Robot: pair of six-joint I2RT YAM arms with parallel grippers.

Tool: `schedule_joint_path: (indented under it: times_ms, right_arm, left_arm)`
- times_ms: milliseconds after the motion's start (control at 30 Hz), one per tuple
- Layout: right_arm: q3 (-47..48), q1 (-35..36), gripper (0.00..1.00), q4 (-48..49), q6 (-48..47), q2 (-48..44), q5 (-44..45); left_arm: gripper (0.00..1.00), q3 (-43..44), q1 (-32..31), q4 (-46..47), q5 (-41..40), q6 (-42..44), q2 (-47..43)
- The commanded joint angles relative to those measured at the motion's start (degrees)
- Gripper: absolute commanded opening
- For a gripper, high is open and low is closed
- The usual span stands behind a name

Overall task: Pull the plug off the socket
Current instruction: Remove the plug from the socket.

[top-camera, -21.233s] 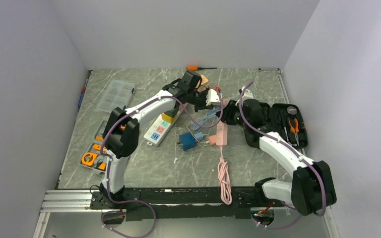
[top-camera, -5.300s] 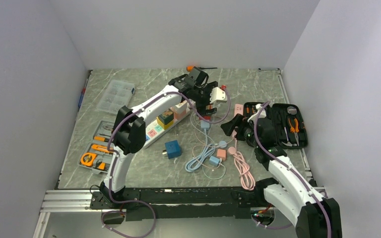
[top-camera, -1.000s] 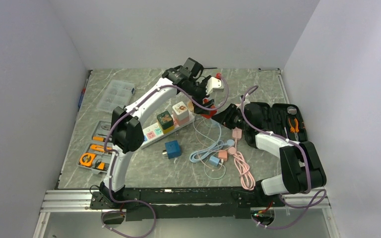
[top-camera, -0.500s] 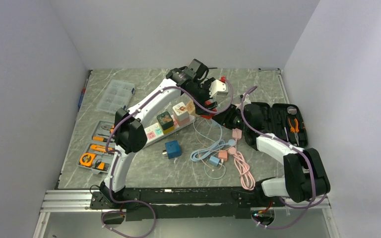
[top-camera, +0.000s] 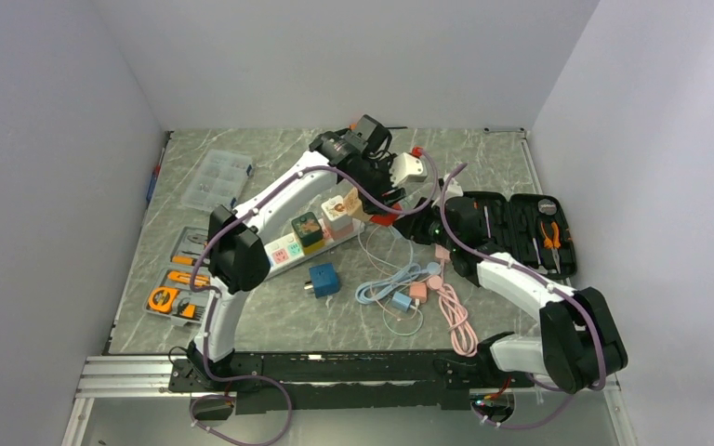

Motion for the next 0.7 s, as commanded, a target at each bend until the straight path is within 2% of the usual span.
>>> schedule_joint_path:
  times_ms: [0, 100, 200, 333, 667]
  right_arm:
    - [6.40, 1.77, 0.00, 14.42, -3.32, -5.27, -0.50]
    - [6.30, 1.76, 0.00, 14.72, -3.32, -5.67, -0.45]
    - [6.45, 1.84, 0.00, 14.81, -3.56, -6.21, -0.57]
    - [6.24, 1.79, 0.00, 15.39, -3.39, -6.02, -0.70]
    - [6.10, 2.07, 0.00, 16.34, -2.99, -6.09, -1.55]
  left_arm:
    - [0.55, 2.37, 0.03, -3.64, 0.72, -3.97, -2.51]
    - [0.67, 6.68, -0.02, -8.97, 3.79, -4.94, 0.79]
    - [0.77, 6.51, -0.03, -10.19, 4.90, -4.86, 1.17]
    - [0.98, 6.19, 0.05, -11.26, 6.25, -4.60, 1.50]
    - [0.98, 6.81, 0.82, -10.05, 6.10, -5.98, 4.53]
